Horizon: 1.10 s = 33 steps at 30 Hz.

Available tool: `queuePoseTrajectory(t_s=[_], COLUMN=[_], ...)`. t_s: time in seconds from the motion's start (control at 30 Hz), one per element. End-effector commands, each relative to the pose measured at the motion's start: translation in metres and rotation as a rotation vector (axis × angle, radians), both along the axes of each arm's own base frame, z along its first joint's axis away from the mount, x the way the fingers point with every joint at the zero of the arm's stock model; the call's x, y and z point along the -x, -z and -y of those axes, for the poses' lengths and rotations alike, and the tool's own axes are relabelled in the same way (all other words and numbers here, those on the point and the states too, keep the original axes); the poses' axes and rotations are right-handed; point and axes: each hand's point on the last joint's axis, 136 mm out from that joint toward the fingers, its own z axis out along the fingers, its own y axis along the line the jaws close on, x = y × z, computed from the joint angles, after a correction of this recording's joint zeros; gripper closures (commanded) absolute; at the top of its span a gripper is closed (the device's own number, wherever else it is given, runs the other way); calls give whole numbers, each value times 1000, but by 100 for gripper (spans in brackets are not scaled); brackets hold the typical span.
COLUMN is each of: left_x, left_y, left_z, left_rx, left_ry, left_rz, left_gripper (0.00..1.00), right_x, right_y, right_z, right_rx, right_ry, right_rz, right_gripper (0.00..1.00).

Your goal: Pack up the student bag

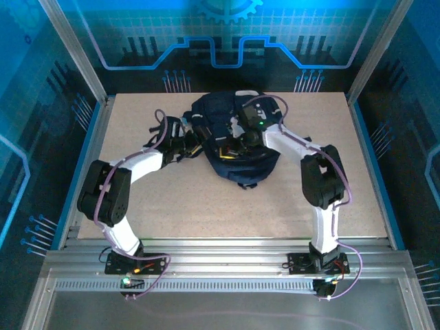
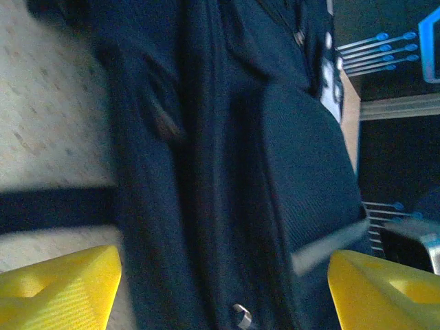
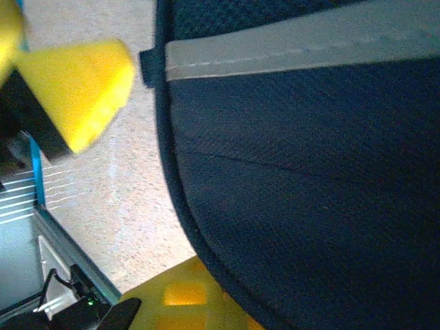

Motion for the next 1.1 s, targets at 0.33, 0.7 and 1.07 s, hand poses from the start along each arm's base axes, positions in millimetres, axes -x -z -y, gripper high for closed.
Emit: queuePoseTrajectory(t_s=[0.33, 0.7, 1.07], left_x=[-14, -26, -33], left_y=[37, 68, 59], left_z=[11, -8, -23], left_rx=[-31, -143, -158], left_ry=[23, 29, 21], left_rz=[-30, -64, -61], left_gripper=[80, 100, 100], right_x=[40, 61, 4], right_y=[6, 40, 20], right_z=[-22, 131, 263], right_rx=[29, 535, 928], right_ry=[-113, -87, 106], right_rz=[-25, -38, 101], right_gripper=[100, 100, 100])
